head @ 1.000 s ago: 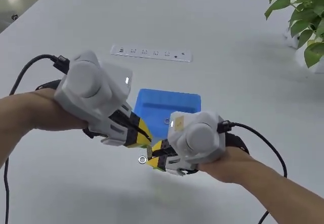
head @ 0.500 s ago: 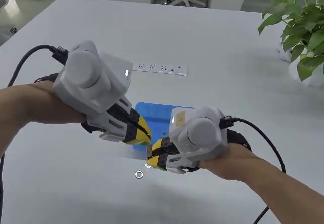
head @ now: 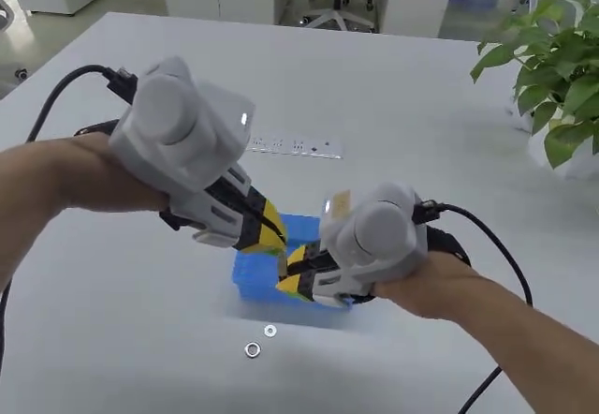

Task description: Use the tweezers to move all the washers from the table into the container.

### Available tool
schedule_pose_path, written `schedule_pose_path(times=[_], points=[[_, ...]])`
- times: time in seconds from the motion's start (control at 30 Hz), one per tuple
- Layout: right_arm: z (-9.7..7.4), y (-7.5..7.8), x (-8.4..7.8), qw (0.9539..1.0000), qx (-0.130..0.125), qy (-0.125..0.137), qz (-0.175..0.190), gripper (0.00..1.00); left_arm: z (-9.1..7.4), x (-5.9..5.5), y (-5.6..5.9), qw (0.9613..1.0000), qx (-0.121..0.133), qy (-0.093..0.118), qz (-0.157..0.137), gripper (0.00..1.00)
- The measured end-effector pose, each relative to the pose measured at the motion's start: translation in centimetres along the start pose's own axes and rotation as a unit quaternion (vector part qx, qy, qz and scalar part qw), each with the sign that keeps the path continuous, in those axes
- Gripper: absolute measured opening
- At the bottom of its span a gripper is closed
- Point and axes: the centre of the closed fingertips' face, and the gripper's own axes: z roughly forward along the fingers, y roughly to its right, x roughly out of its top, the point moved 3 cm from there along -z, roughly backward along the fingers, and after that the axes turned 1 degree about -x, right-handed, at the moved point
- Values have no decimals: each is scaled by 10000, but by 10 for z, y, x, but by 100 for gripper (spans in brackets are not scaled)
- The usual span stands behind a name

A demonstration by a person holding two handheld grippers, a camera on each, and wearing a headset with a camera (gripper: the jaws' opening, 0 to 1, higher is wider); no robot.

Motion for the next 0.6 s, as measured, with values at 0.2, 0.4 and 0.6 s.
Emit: schedule_pose_path(times=[0.2,0.4,0.6], points=[[3,16,-5,10000,-42,10,27,10,5,-2,-16,10000,11,0,29,5],[10,27,-13,10000,-36,-23,38,10,14,-8,-28,10000,3,-1,11,5],[20,35,-22,9999,16,-44,117,10,22,-16,-38,10000,-34,-7,-49,5]])
